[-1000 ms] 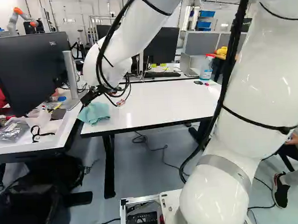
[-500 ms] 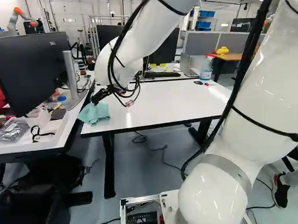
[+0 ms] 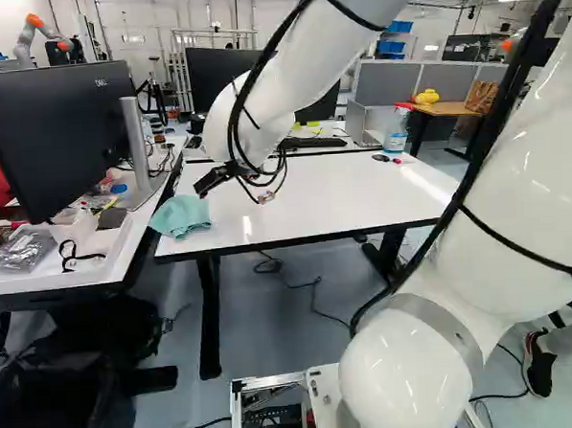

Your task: Clean the table with the green towel

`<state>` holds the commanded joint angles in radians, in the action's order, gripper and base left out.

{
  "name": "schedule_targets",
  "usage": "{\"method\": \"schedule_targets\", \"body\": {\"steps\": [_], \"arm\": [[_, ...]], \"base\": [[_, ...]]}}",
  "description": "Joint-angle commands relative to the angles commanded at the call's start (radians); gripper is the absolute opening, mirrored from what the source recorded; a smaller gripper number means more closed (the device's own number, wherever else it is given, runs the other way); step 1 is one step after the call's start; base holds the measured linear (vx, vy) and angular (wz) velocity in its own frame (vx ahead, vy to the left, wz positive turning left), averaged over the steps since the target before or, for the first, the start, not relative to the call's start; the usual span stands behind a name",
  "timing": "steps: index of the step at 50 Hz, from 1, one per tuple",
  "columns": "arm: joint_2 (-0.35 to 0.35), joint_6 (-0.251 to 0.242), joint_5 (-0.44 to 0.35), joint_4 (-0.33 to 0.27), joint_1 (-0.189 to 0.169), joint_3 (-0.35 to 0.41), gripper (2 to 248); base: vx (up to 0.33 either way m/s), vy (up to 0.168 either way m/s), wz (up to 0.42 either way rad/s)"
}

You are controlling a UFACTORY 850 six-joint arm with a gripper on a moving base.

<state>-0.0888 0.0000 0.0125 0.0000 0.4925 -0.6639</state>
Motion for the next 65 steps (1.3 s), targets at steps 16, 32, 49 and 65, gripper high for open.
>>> {"method": "schedule_targets", "body": {"steps": [16,32,49,65], "arm": [[-0.030,0.000,0.000,0.000,-0.057,0.029,247],[-0.056,0.000,0.000,0.000,-0.116,0.053,247],[-0.078,0.000,0.000,0.000,-0.180,0.073,247],[-0.093,0.000,0.000,0.000,-0.242,0.087,247]], "base": [[0.000,0.000,0.000],[0.000,0.000,0.000],[0.000,0.000,0.000],[0.000,0.000,0.000]]}}
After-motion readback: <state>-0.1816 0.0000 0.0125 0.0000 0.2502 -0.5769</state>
